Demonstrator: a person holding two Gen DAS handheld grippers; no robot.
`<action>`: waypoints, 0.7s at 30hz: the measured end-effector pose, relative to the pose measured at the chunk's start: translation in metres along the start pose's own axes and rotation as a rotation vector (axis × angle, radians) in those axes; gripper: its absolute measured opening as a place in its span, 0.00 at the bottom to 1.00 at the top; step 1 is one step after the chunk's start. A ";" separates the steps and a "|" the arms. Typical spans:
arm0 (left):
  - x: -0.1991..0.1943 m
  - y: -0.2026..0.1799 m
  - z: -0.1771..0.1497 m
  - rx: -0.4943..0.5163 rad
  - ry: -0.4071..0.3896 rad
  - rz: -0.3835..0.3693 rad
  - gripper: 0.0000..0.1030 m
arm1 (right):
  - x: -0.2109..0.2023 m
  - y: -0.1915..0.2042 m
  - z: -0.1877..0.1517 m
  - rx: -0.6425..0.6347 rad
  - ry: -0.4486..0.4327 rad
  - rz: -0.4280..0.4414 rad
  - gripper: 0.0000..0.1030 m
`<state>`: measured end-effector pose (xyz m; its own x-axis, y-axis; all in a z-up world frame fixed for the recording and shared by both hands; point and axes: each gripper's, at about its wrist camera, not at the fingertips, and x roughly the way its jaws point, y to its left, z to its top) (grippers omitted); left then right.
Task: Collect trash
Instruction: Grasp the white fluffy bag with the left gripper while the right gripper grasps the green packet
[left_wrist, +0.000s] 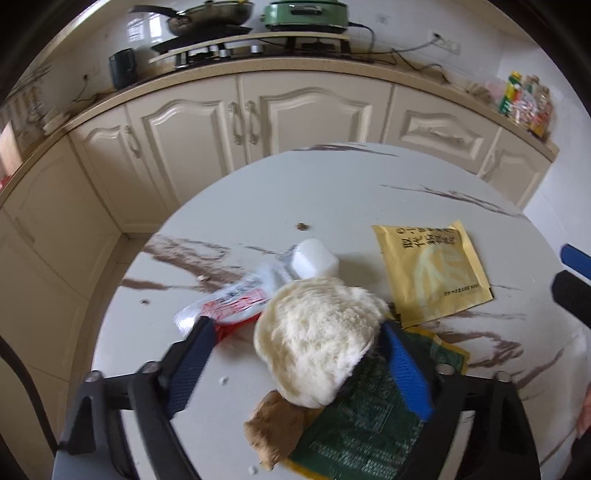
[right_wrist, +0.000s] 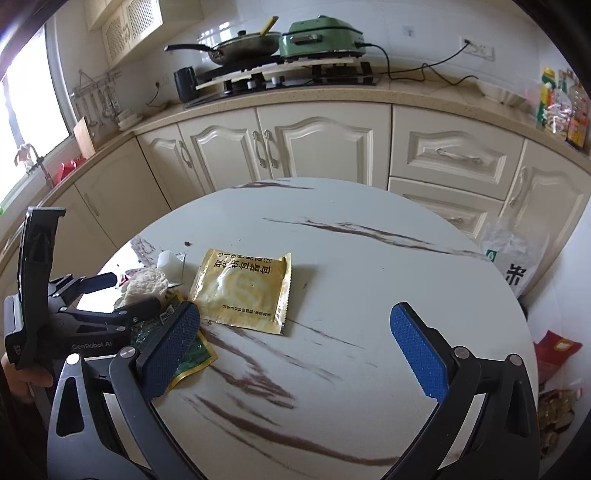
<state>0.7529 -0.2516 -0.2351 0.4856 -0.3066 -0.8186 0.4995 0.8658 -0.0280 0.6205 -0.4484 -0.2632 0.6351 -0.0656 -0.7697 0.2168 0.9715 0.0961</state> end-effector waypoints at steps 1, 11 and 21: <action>0.004 0.000 0.002 0.014 -0.003 -0.010 0.55 | 0.004 0.003 0.000 -0.007 0.005 -0.003 1.00; -0.055 0.016 -0.033 -0.030 -0.127 -0.031 0.45 | 0.014 0.037 -0.010 -0.076 0.038 -0.001 1.00; -0.143 0.038 -0.099 -0.073 -0.234 0.061 0.45 | 0.048 0.121 -0.034 -0.287 0.152 0.057 1.00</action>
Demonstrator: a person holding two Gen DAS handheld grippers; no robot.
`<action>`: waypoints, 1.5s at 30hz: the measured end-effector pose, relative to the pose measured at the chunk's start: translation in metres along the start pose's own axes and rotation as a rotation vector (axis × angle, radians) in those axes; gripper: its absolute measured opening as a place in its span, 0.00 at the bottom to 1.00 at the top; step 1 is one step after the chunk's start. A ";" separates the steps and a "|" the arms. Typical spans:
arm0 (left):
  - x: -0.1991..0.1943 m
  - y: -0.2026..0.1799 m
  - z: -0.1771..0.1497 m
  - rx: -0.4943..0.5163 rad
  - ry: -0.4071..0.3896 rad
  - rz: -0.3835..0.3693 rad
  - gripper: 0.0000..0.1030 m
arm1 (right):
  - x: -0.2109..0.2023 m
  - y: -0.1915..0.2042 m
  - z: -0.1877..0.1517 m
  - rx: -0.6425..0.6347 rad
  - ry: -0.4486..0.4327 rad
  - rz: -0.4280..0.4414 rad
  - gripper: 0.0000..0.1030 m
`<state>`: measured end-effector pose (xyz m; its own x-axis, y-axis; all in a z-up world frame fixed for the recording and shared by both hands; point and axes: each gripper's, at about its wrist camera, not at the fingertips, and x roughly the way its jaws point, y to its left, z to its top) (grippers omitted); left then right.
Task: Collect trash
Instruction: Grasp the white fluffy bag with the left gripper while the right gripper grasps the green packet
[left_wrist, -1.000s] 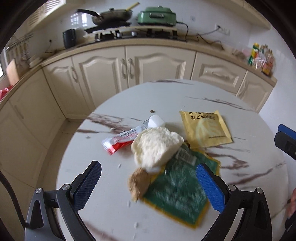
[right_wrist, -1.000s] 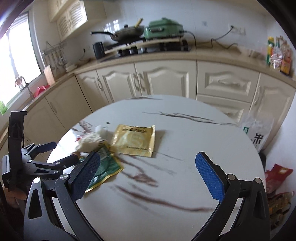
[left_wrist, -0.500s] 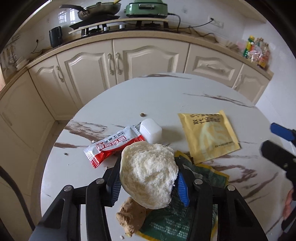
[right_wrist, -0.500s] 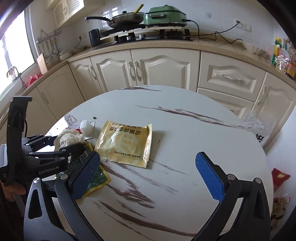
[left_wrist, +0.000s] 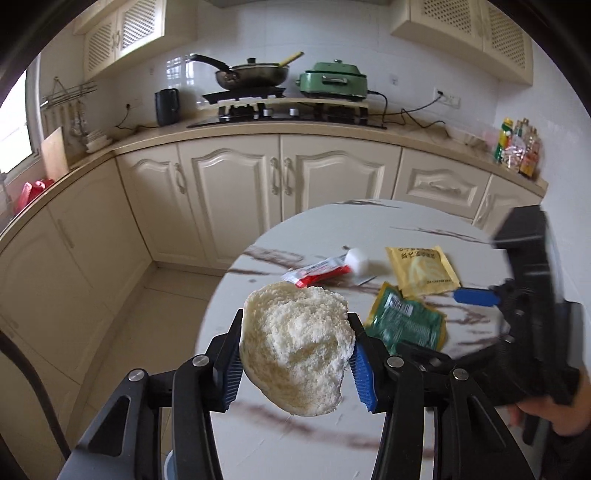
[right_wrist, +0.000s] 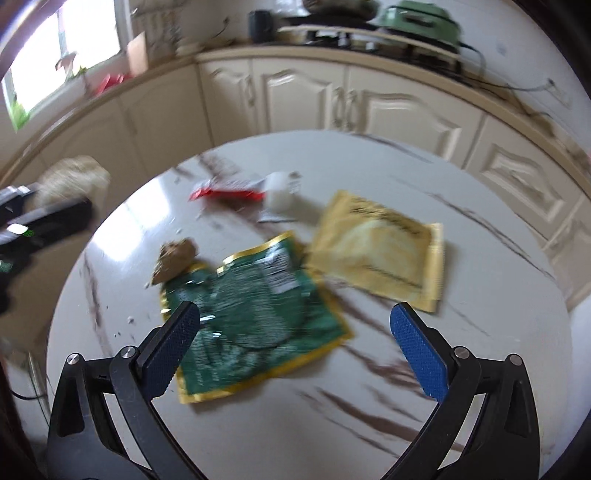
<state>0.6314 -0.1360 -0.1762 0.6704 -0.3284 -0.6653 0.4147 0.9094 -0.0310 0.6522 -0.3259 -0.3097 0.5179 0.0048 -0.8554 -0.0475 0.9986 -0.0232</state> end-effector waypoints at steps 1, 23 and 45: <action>-0.007 -0.001 -0.002 -0.004 -0.003 0.002 0.45 | 0.003 0.003 -0.001 -0.007 0.001 -0.003 1.00; -0.096 0.018 -0.040 -0.019 -0.003 -0.061 0.45 | -0.001 0.009 -0.022 -0.050 0.011 0.008 0.52; -0.124 0.011 -0.051 -0.019 0.011 -0.086 0.45 | -0.028 -0.018 -0.028 0.303 -0.051 -0.150 0.90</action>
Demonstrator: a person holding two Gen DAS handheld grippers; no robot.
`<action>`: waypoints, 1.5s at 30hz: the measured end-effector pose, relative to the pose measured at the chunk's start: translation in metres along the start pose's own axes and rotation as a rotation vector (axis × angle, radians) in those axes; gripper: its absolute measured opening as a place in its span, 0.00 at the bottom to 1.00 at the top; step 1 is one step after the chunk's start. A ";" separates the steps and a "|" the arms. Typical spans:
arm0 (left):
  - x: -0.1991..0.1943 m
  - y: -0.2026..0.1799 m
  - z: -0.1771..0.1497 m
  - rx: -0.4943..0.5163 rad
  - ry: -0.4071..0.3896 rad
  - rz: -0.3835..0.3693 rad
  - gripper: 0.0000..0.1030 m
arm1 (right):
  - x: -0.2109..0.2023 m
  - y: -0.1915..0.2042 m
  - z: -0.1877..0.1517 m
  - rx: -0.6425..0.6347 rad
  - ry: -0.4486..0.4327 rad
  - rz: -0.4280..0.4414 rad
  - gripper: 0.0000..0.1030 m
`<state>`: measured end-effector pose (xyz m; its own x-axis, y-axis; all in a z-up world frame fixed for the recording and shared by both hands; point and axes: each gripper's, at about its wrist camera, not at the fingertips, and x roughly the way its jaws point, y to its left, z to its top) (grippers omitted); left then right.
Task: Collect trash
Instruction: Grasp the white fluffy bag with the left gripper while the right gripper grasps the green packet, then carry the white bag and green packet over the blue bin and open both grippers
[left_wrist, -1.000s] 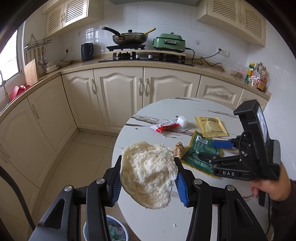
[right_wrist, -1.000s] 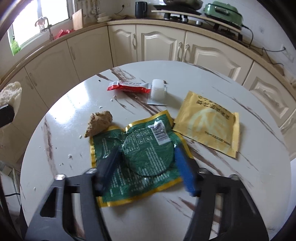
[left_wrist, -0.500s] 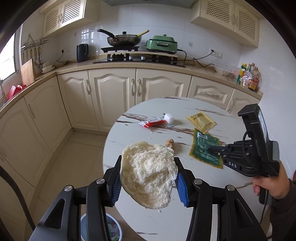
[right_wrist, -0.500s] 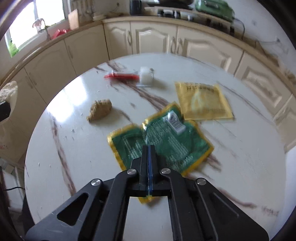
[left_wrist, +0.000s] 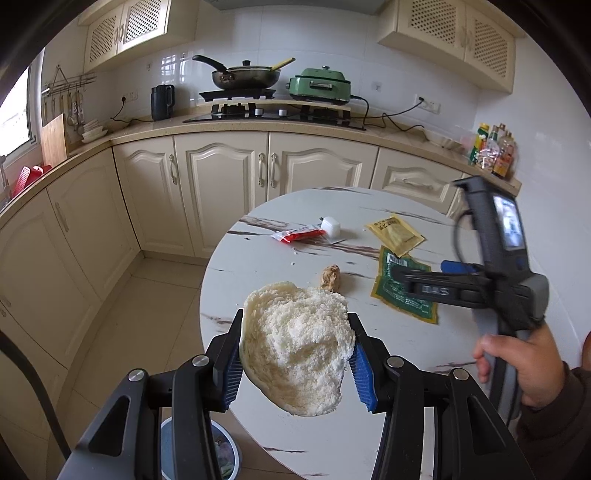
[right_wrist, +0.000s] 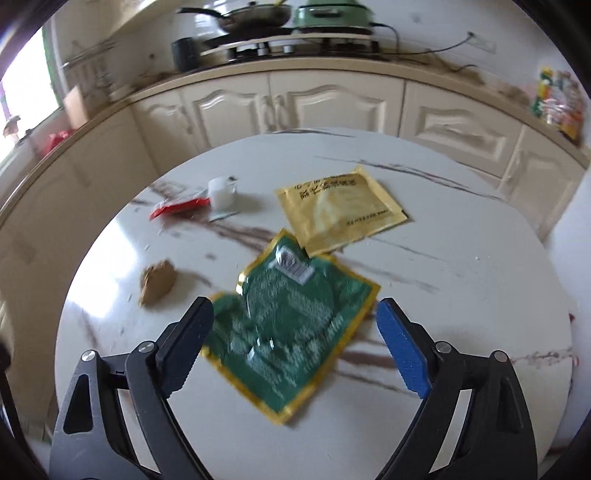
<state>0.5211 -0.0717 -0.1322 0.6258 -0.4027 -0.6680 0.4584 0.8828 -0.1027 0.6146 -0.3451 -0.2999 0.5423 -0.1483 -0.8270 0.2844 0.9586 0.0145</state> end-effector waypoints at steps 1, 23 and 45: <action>0.002 0.001 0.001 -0.002 0.000 0.003 0.45 | 0.005 0.002 0.001 0.006 0.012 -0.017 0.90; 0.007 0.023 -0.003 -0.037 0.004 -0.006 0.45 | 0.031 0.011 -0.007 -0.096 0.066 -0.019 0.86; -0.019 0.037 -0.008 -0.027 0.002 -0.018 0.45 | 0.007 -0.003 -0.017 -0.128 0.030 0.086 0.45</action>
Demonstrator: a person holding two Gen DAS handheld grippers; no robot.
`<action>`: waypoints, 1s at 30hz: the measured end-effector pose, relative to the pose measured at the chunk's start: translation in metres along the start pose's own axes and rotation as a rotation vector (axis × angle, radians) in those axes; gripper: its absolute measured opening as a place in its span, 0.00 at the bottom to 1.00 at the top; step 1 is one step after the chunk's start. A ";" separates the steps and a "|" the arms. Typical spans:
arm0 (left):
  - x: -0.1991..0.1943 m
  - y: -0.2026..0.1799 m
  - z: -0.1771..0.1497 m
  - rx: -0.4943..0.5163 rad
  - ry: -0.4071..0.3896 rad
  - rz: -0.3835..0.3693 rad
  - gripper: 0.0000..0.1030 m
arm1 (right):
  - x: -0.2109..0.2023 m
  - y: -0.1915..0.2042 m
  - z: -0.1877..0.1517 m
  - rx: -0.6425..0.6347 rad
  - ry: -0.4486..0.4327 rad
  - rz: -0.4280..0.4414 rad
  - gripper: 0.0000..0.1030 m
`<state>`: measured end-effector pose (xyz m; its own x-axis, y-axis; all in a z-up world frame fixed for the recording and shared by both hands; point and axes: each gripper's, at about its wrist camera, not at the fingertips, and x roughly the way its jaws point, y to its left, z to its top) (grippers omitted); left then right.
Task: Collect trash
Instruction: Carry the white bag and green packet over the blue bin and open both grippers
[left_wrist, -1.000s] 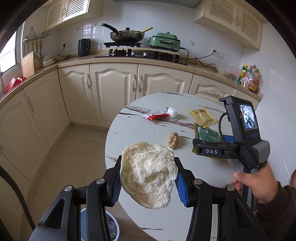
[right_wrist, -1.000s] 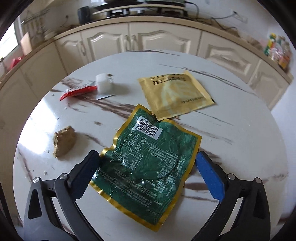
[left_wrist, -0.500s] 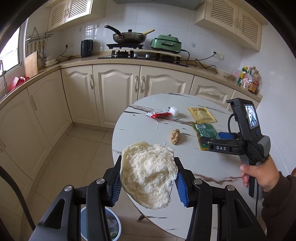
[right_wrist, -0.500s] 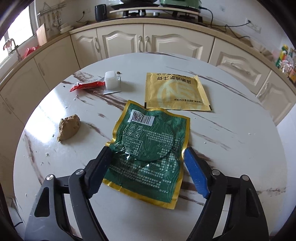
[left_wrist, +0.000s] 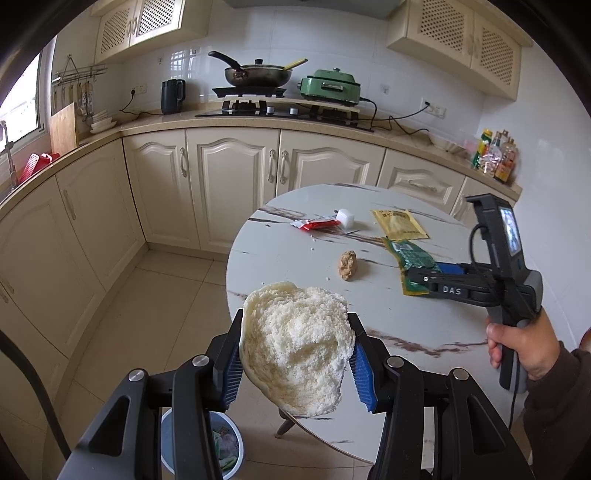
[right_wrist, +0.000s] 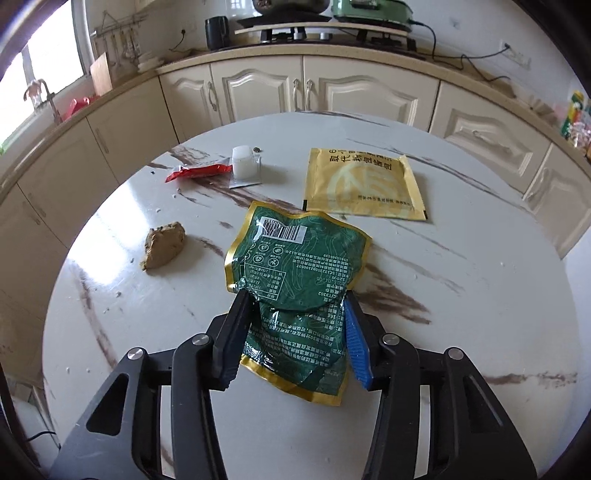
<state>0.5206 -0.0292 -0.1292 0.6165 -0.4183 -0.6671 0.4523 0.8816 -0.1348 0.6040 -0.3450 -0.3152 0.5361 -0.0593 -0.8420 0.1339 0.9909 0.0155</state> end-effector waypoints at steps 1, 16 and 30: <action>-0.001 0.001 0.000 -0.001 0.000 -0.004 0.45 | -0.004 -0.002 -0.002 0.011 -0.011 0.005 0.45; -0.067 0.062 -0.050 -0.139 -0.061 0.043 0.45 | -0.126 0.102 -0.023 -0.122 -0.245 0.225 0.45; -0.015 0.219 -0.168 -0.472 0.202 0.198 0.45 | 0.014 0.342 -0.077 -0.384 -0.002 0.433 0.45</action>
<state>0.5021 0.2064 -0.2719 0.5035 -0.2248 -0.8342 -0.0267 0.9610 -0.2751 0.5930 0.0028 -0.3630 0.4764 0.3616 -0.8014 -0.4099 0.8977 0.1614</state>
